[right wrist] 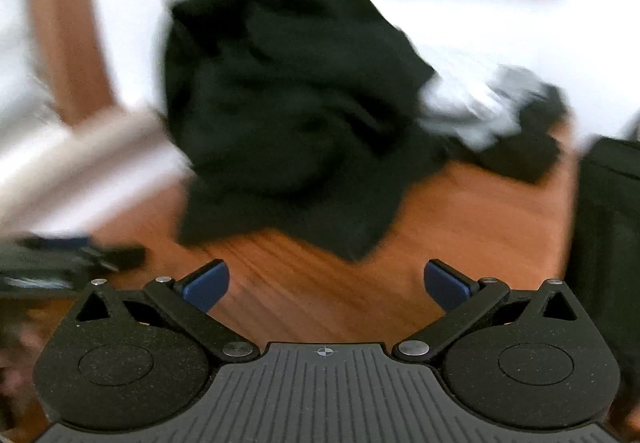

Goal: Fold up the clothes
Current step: 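Close the left tool on the black hoodie while the right tool grasps it too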

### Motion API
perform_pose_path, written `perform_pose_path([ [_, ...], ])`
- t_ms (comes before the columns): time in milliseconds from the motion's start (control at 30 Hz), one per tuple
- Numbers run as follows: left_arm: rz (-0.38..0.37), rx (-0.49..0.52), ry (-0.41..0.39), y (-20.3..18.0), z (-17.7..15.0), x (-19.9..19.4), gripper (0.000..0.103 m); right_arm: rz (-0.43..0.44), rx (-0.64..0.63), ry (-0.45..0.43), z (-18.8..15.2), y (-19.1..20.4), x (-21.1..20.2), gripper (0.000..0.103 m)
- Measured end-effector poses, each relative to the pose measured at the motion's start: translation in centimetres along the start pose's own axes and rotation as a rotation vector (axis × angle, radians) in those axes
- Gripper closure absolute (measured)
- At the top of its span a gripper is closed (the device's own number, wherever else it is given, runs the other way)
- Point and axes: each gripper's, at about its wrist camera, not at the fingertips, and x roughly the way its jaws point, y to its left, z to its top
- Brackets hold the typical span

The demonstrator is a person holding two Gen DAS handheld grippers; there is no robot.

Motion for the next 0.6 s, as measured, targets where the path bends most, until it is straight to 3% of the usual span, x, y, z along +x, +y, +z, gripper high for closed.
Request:
perform_pose_path([
  [133,-0.055,-0.054,-0.015,1.2,-0.1,-0.2,0.000,0.074,-0.056,-0.025,2.2,-1.7,0.0,0.000],
  [233,-0.066,-0.085,-0.029,1.6,-0.1,-0.3,0.000,0.048,-0.117,-0.023,3.6,-2.5,1.2,0.000],
  [600,-0.088,-0.068,-0.023,0.1,0.8,0.1,0.000,0.145,-0.070,-0.010,6.3,-6.7,5.5,0.000],
])
